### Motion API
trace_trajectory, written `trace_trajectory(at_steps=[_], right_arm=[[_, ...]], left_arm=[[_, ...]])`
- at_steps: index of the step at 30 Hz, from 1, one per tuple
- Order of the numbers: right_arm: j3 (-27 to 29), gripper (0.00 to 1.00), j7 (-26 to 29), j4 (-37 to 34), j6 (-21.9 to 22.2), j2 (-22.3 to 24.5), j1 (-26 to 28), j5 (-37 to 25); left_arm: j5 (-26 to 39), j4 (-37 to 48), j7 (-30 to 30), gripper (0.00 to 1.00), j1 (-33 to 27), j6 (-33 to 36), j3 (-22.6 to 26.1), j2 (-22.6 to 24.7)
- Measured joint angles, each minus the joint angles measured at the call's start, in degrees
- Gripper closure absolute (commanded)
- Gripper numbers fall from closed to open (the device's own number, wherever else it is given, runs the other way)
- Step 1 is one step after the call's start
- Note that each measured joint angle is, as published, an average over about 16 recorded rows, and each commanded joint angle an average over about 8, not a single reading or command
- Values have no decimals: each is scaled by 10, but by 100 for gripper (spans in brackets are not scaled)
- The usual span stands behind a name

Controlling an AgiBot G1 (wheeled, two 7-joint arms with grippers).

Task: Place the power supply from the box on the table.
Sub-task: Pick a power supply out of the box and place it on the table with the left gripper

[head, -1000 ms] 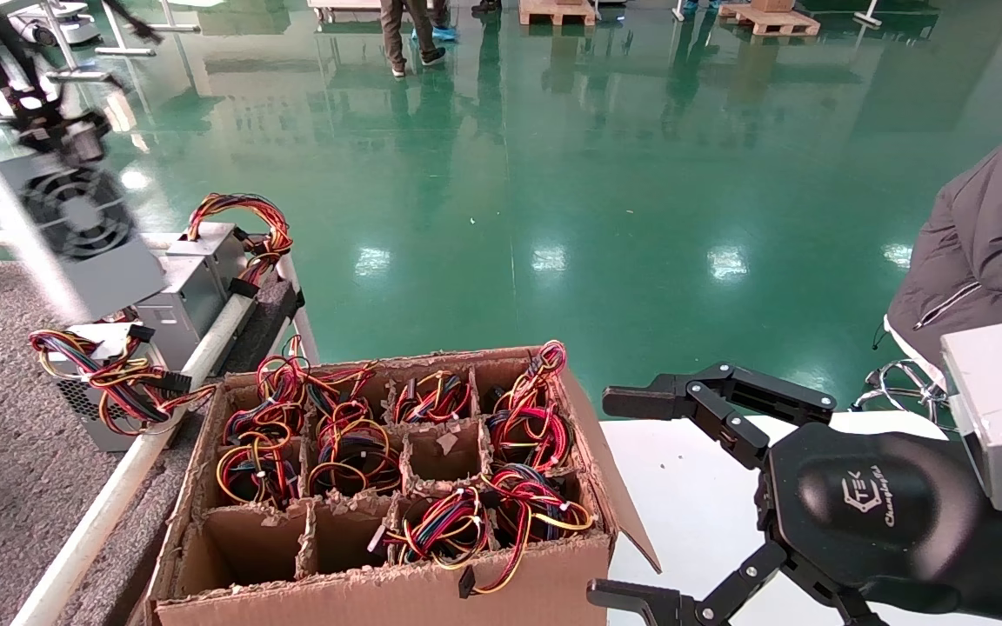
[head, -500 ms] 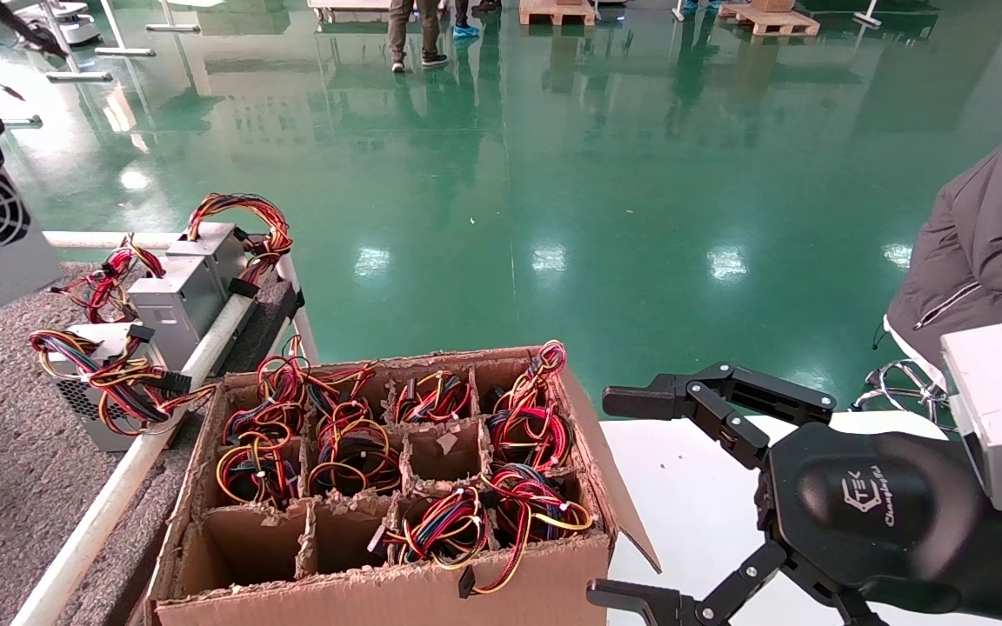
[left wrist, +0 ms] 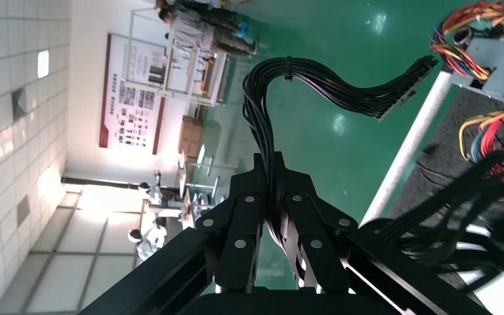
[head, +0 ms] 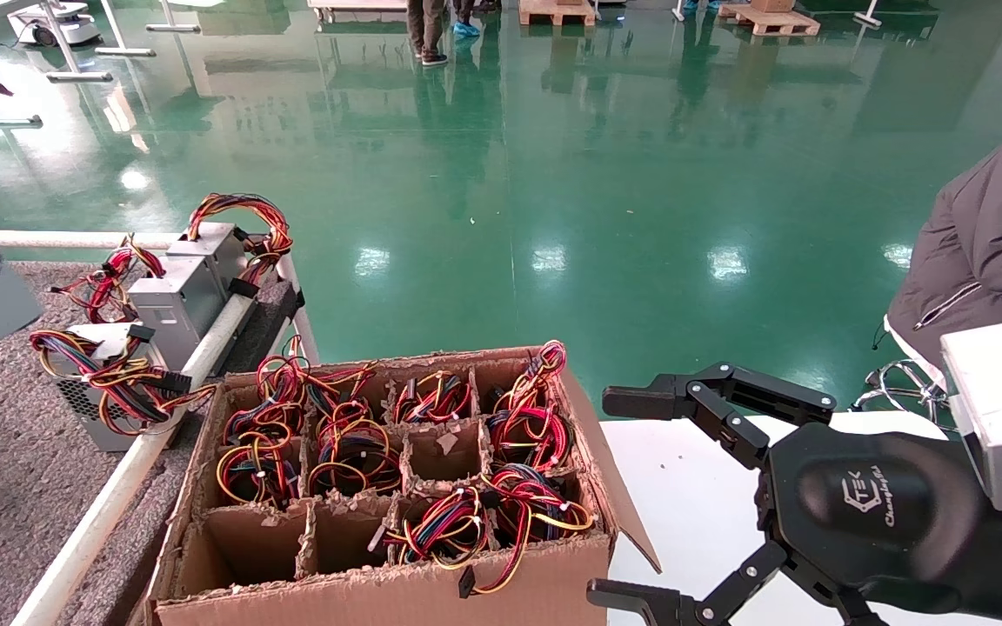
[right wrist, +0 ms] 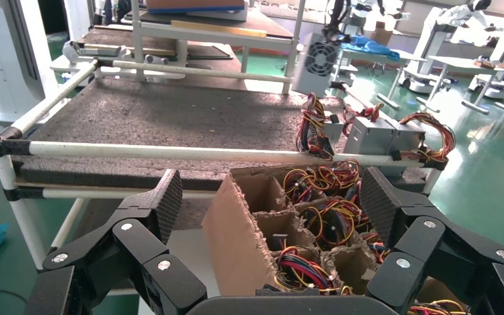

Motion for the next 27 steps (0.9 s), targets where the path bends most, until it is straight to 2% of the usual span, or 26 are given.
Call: trace_trajectory(at_steps=[27], right_arm=[[0, 0, 0, 0, 0, 0, 0, 0]], left_arm=[[-1, -3, -28, 100, 14, 38, 18, -10]])
